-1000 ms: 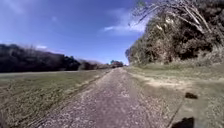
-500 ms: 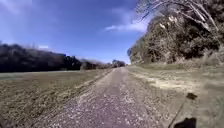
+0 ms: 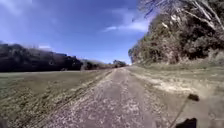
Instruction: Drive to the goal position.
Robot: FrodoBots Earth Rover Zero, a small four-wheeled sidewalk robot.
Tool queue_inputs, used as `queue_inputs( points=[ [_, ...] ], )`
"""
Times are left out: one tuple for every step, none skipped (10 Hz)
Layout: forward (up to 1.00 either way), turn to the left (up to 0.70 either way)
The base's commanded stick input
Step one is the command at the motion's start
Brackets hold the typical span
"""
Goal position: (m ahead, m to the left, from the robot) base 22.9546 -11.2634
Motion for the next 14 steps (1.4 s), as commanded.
queue_inputs(
  points=[
    [0.50,0.00],
    [0.50,0.00],
    [0.50,0.00],
    [0.50,0.00],
    [0.50,0.00],
    [0.50,0.00],
    [0.50,0.00],
    [0.50,-0.01],
    [0.50,-0.05],
    [0.50,-0.24],
    [0.50,-0.49],
    [0.50,-0.14],
    [0.50,0.00],
    [0.50,0.00]
  ],
)
